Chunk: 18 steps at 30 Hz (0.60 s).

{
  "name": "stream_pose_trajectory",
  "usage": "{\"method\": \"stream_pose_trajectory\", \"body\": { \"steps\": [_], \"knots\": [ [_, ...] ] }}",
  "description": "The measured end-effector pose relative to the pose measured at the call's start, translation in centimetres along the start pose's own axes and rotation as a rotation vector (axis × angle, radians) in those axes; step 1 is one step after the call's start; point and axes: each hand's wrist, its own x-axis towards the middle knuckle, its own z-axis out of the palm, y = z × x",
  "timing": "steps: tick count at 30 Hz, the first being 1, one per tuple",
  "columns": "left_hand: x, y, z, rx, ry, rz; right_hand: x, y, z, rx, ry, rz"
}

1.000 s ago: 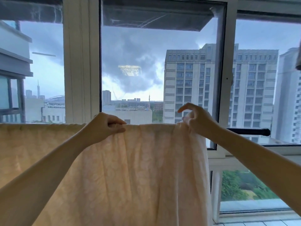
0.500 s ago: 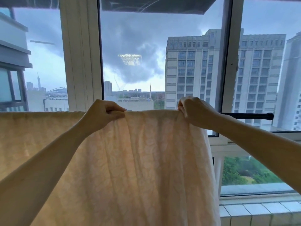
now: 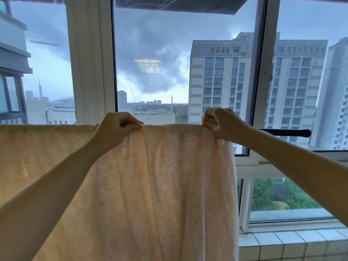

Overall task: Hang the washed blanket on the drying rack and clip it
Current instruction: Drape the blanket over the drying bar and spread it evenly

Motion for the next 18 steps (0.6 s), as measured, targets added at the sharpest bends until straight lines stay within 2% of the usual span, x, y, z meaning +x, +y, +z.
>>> {"method": "stream_pose_trajectory", "body": {
  "steps": [4,11,14,18],
  "knots": [
    [-0.2,0.2,0.1,0.017,-0.002,0.009,-0.4,-0.3,0.3,-0.115,0.05,0.024],
    [-0.4,0.5,0.2,0.026,0.035,0.02,-0.9,-0.9,0.7,-0.227,0.029,0.073],
    [-0.5,0.9,0.0,0.043,0.085,0.016,-1.1,-0.5,0.7,-0.151,0.083,0.144],
    [-1.1,1.0,-0.7,-0.086,0.253,-0.06,-1.3,0.4,-0.4,0.078,0.298,0.289]
  ]
}}
